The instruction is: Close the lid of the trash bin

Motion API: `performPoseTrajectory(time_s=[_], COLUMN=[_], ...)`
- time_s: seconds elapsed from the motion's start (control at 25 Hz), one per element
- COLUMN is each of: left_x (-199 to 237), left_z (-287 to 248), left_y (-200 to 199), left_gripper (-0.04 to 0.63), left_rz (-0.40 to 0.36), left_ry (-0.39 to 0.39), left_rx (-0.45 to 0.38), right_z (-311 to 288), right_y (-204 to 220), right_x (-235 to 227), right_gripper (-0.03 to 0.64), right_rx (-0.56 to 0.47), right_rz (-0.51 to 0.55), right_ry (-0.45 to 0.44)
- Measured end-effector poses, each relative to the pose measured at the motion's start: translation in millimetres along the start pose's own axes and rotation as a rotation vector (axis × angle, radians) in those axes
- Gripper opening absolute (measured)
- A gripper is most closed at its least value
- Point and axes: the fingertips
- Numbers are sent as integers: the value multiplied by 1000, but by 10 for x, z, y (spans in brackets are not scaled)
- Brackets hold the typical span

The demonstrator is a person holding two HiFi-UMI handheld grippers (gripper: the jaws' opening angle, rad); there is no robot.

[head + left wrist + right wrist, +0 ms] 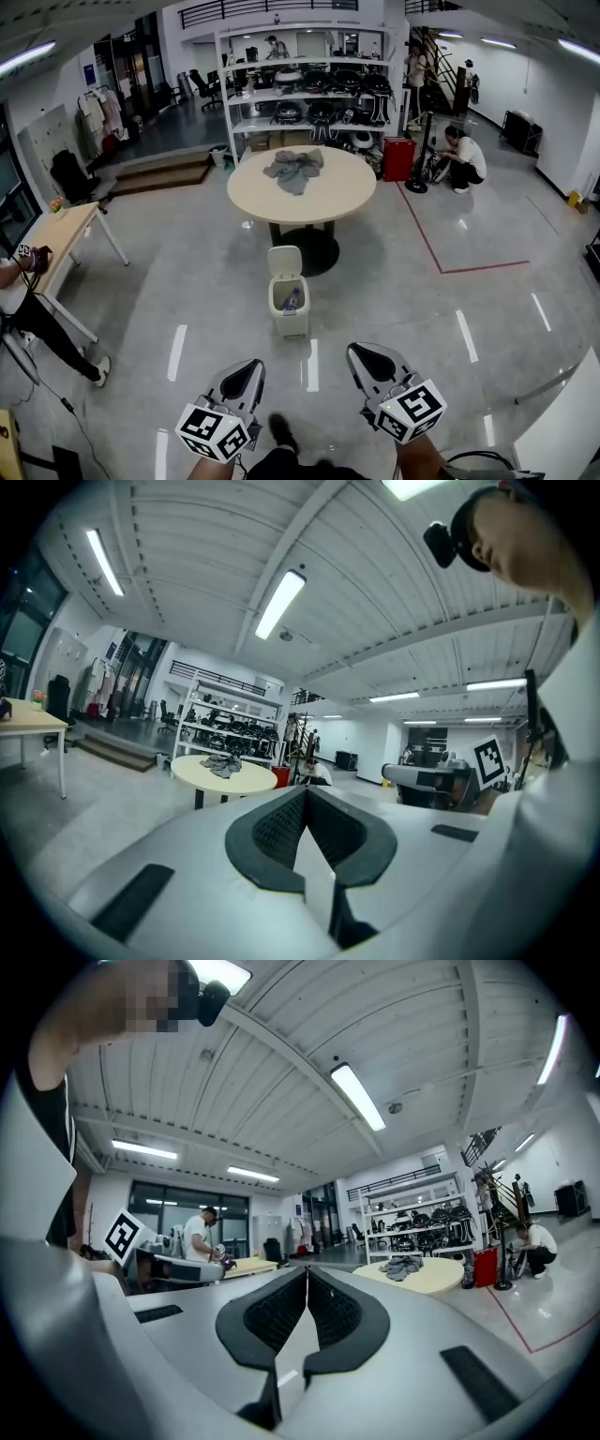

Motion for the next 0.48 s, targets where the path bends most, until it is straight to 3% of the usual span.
performPoseTrajectory(time_s=[0.48], left_x=[1246], left_z=[-956], left_y=[-694], left_gripper=[0], left_rz=[44], left_ry=[43], left_rx=[-70], right_z=[-1618], right_y=[54], right_x=[-583], right_gripper=[11], right_rx=[40], right_rz=[20], right_ry=[48])
Point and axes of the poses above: the fingertips, and each gripper's own axes: z backward along the fingers, x to its left, y out of its underside, and after that the axes turned 13 degrees about z, right-handed
